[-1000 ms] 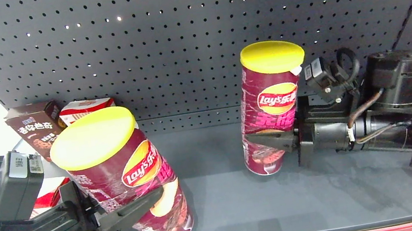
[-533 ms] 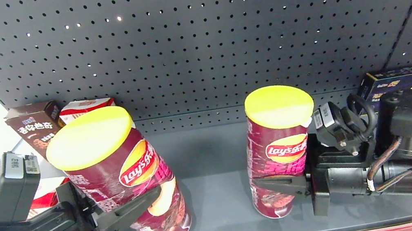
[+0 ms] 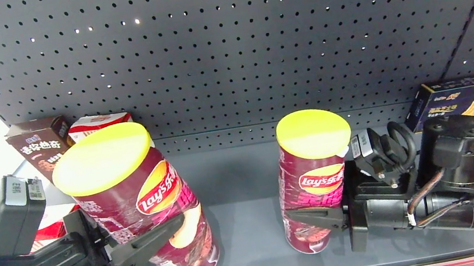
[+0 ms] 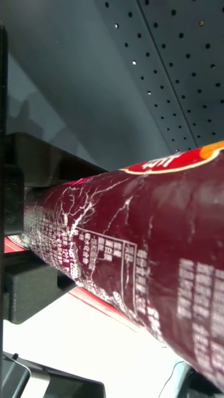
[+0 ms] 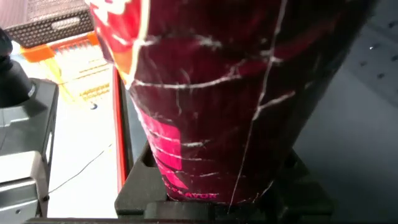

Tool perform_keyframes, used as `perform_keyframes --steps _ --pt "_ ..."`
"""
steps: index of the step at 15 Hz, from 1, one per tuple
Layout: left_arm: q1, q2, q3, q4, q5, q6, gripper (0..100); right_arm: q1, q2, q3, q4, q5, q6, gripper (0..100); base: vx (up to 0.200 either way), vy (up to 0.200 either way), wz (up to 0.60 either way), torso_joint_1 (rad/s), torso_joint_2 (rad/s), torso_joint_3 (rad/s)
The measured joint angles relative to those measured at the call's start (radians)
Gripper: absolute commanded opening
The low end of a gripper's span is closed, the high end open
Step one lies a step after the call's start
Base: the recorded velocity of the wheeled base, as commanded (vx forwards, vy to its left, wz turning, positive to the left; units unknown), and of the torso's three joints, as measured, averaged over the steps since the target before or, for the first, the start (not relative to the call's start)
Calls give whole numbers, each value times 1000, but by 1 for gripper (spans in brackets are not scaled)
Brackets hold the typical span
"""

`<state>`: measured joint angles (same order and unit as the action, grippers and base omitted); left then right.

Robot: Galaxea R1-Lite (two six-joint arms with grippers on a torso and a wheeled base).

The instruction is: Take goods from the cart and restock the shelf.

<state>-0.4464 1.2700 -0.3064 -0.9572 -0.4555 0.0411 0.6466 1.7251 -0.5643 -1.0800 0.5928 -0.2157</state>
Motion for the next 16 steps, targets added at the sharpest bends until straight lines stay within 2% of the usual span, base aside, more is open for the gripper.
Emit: perform_keyframes --steps 3,4,11,16 --pt "1 0 1 0 0 -1 0 -1 27 -9 -3 9 0 0 0 0 0 0 0 0" --pt "1 0 1 0 0 0 0 -1 36 -13 -6 9 -1 100 0 0 0 0 0 0" --pt "0 4 -2 0 -1 0 0 -6 23 15 -45 5 -1 100 0 0 0 0 0 0" --pt "-1 4 -4 -1 -1 0 0 -29 -164 113 -39 0 45 100 0 0 0 0 0 0"
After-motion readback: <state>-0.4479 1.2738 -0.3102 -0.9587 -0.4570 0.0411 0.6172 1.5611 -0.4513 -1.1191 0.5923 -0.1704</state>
